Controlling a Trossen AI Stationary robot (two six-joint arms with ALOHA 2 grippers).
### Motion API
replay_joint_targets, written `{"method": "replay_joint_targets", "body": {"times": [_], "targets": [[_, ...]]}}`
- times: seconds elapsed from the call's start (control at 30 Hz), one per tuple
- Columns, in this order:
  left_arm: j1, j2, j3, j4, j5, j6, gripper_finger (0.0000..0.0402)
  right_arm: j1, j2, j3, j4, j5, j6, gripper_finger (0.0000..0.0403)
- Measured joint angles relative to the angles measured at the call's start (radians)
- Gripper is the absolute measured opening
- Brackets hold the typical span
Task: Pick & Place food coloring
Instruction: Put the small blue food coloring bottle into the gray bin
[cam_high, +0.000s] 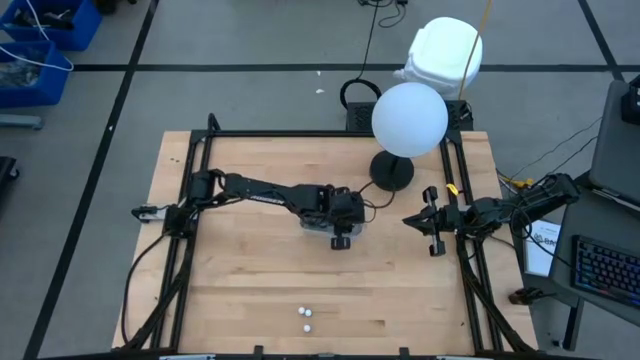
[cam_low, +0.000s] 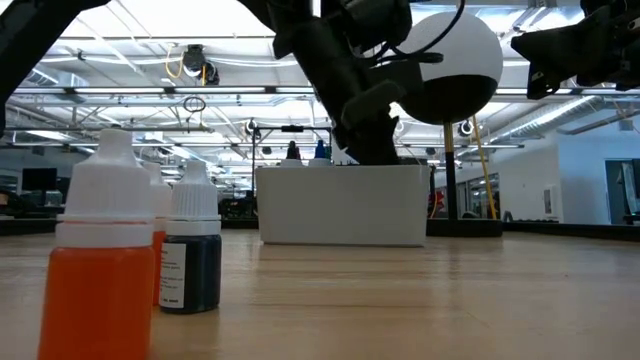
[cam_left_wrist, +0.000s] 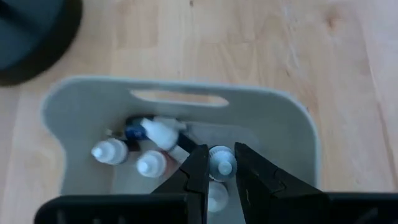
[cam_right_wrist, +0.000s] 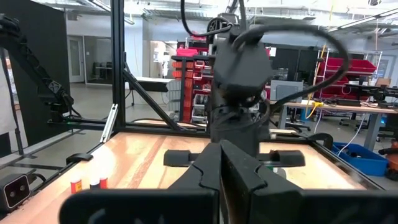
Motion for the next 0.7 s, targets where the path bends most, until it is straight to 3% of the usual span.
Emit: {"method": "replay_joint_targets", "body": {"times": [0.7], "targets": [[-0.002, 0.043, -0.015, 0.045, -0.006, 0.004, 0.0058, 0.000, 0.003, 0.000, -0.003, 0.000, 0.000, 0.0000]]}}
